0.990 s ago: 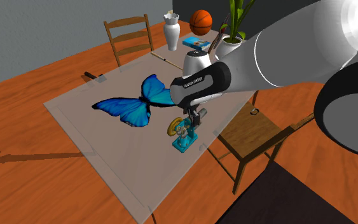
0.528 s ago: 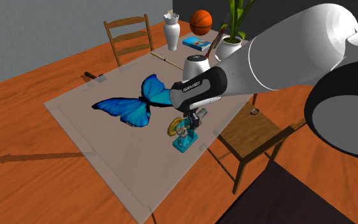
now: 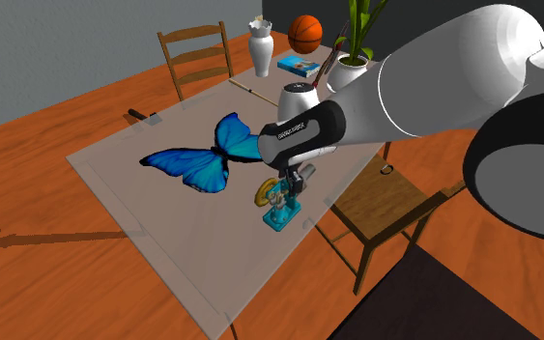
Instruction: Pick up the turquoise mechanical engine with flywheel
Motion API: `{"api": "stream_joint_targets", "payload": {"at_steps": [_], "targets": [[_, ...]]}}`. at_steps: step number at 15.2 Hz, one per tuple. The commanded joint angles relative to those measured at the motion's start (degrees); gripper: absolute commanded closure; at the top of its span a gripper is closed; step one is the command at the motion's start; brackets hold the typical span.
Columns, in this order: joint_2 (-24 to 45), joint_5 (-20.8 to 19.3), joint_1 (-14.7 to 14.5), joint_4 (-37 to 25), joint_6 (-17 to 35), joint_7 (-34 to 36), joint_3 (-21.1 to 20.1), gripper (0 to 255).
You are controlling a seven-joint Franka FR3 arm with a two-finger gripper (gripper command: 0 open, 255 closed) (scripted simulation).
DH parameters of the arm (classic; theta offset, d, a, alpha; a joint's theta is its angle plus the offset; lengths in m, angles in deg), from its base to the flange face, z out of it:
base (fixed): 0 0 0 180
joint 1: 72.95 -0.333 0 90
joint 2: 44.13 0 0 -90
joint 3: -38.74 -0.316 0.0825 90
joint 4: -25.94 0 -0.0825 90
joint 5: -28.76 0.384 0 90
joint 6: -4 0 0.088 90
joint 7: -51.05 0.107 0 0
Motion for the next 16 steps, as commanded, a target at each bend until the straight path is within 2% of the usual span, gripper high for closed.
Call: {"api": "stream_joint_targets", "payload": {"at_steps": [1, 16], "targets": [[-0.8, -0.3, -0.1, -0.1, -0.8, 0.2, 0.2, 255], [-7.3, -2.7, -1.1, -1.5, -8.6, 2.1, 1.5, 255]]}}
